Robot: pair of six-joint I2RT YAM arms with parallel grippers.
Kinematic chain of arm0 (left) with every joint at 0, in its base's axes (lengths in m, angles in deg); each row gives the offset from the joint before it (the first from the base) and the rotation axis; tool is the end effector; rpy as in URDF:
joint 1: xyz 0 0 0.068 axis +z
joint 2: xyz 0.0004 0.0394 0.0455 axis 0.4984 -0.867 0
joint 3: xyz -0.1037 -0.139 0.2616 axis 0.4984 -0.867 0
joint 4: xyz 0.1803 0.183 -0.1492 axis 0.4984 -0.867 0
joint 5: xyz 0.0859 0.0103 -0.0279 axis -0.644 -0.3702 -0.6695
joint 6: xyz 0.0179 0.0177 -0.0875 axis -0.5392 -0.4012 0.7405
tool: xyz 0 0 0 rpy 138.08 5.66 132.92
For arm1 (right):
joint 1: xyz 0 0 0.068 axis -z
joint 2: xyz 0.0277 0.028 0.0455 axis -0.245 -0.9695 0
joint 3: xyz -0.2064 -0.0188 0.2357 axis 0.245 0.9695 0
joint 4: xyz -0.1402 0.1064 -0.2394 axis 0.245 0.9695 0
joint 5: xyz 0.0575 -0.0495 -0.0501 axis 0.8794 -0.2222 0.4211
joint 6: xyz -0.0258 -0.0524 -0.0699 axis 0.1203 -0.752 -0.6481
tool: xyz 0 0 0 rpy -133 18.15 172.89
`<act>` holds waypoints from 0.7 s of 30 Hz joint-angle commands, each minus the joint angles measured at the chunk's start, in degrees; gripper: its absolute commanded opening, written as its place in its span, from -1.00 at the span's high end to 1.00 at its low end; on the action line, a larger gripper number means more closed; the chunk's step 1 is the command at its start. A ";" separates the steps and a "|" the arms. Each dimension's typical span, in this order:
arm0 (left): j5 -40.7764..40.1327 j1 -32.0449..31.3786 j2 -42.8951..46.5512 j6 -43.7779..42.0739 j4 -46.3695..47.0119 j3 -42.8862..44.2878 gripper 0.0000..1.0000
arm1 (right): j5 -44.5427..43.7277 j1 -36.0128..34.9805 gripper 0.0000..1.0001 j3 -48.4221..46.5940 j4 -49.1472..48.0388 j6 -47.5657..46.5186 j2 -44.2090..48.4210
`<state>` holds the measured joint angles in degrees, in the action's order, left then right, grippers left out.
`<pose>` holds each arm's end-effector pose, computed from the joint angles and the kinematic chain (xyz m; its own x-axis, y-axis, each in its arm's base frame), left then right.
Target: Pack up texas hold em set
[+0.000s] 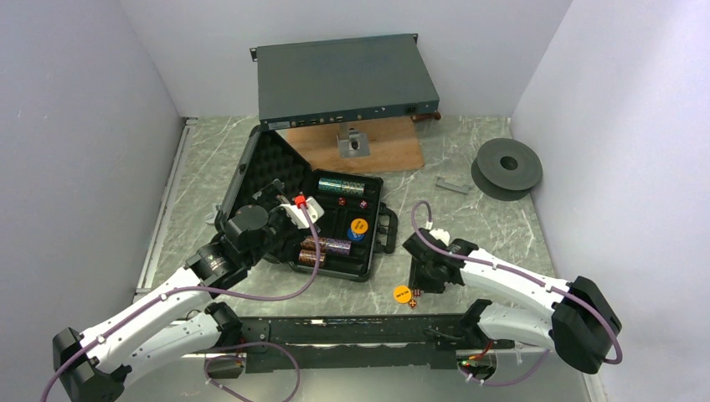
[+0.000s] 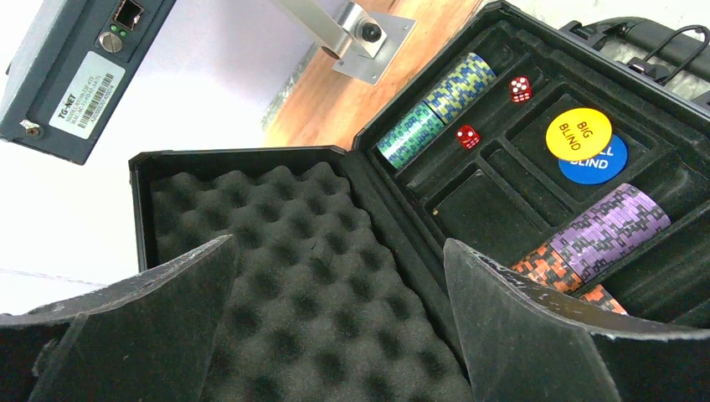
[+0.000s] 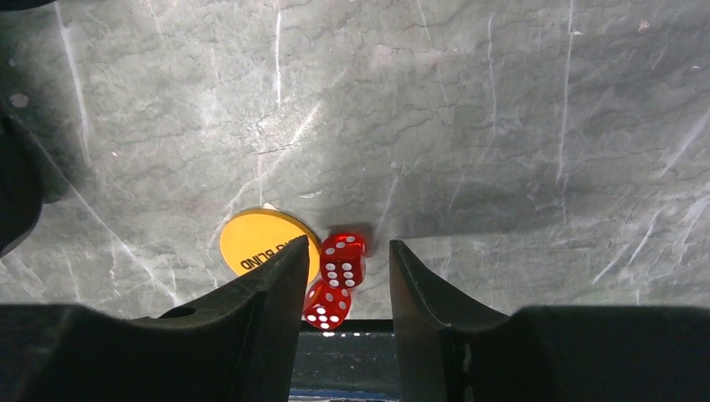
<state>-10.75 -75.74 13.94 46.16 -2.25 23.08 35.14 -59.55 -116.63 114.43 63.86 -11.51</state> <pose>0.1816 -0.1562 0.3240 0.1224 0.5744 -0.8094 0.5232 0.6556 0.5444 0.1431 0.1262 0.1407 -0.9402 0.1904 -0.2824 0.1596 0.9788 0.1285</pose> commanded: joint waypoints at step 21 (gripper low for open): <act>0.52 -0.29 0.96 -0.44 0.91 1.56 -0.98 | 0.69 -1.04 0.45 0.69 -2.33 -0.73 -1.75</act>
<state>-10.75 -75.74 13.97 45.92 -2.25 23.08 35.77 -60.14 -115.60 113.34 63.45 -12.89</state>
